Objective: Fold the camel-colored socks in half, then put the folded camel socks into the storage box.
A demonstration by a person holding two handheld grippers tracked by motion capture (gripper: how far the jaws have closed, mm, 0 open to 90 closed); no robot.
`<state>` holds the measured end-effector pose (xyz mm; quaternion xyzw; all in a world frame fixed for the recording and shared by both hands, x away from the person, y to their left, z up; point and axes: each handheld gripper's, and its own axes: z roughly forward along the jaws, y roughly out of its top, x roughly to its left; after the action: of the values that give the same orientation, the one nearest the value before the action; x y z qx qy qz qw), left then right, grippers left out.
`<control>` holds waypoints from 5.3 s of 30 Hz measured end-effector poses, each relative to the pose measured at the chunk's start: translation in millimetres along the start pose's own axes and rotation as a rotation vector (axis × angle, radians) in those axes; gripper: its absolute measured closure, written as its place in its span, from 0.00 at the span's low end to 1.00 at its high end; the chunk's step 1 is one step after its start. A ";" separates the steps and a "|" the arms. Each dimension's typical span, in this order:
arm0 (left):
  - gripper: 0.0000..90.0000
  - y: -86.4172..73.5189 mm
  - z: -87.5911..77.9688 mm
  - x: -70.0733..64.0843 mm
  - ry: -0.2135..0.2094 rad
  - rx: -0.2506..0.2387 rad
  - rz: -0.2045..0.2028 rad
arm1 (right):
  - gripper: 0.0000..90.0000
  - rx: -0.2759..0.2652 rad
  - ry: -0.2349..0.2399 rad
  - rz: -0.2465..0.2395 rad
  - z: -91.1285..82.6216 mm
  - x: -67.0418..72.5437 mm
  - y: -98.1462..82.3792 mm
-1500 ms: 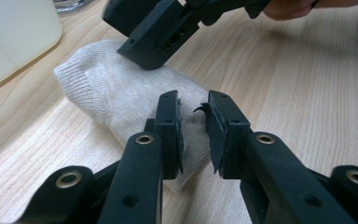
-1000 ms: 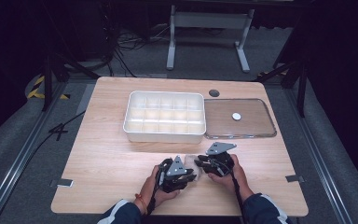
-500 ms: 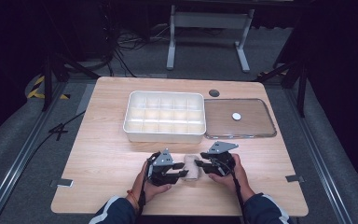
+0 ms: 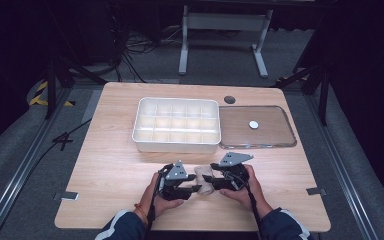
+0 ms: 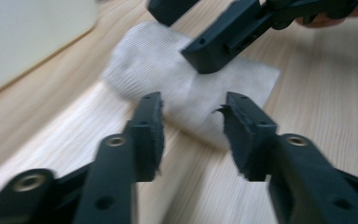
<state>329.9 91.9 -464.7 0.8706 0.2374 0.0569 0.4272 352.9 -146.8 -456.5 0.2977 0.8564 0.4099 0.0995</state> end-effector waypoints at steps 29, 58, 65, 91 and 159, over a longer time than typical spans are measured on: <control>0.25 -98.8 -111.3 50.9 0.224 0.134 -0.153 | 0.79 0.055 0.203 0.005 1.7 -0.2 -1.4; 0.16 -100.5 -102.6 47.3 0.304 0.108 -0.151 | 0.79 -0.133 0.000 -0.021 -40.2 -25.2 11.0; 0.14 -99.5 -101.6 50.2 0.292 0.115 -0.142 | 0.79 -0.141 -0.019 -0.008 -43.9 -35.5 8.8; 0.14 -103.5 -105.4 42.2 0.303 0.112 -0.160 | 0.78 -0.199 -0.132 0.025 -62.5 -47.1 10.9; 0.14 -104.3 -105.8 40.8 0.292 0.109 -0.143 | 0.78 -0.105 -0.225 -0.027 40.1 -56.6 112.5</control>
<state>295.9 241.1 -482.8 0.8558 0.3612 0.1393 0.3432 463.2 -99.8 -400.9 0.3250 0.8211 0.4166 0.2160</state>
